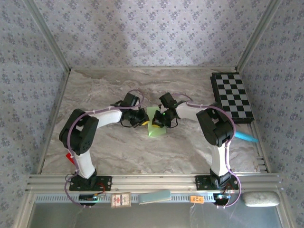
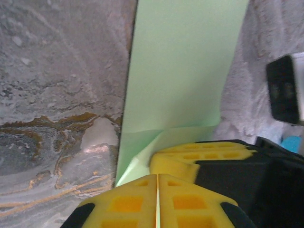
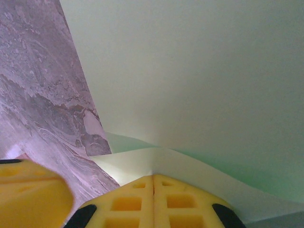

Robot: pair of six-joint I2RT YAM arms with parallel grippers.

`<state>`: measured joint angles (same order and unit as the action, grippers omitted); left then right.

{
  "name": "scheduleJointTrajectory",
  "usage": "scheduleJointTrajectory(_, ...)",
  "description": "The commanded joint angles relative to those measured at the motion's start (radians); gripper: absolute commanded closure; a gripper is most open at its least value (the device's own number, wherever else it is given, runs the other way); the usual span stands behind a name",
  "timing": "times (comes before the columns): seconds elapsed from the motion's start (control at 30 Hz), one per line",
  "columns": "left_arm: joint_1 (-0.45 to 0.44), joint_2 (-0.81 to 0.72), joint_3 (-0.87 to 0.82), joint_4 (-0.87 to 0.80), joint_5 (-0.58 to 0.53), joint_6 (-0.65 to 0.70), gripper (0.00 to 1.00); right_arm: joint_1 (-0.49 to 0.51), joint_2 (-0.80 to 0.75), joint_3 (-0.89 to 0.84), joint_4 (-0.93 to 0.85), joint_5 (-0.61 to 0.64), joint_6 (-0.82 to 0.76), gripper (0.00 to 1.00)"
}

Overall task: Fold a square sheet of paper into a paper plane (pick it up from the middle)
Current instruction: Fold the triangle a second time at the center of the table.

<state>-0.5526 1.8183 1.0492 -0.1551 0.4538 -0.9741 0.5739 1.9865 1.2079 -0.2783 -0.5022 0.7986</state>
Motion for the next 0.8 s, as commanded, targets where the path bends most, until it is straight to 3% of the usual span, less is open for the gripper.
scheduleJointTrajectory(0.0,-0.011,0.035,0.041,0.003,0.015,-0.003,0.93,-0.003,0.034,0.007,-0.072,0.045,-0.012,0.94)
scheduleJointTrajectory(0.77,-0.027,0.148,0.092,-0.162,-0.050,0.041,1.00,-0.020,-0.068,-0.007,0.080,-0.044,-0.047,0.93)
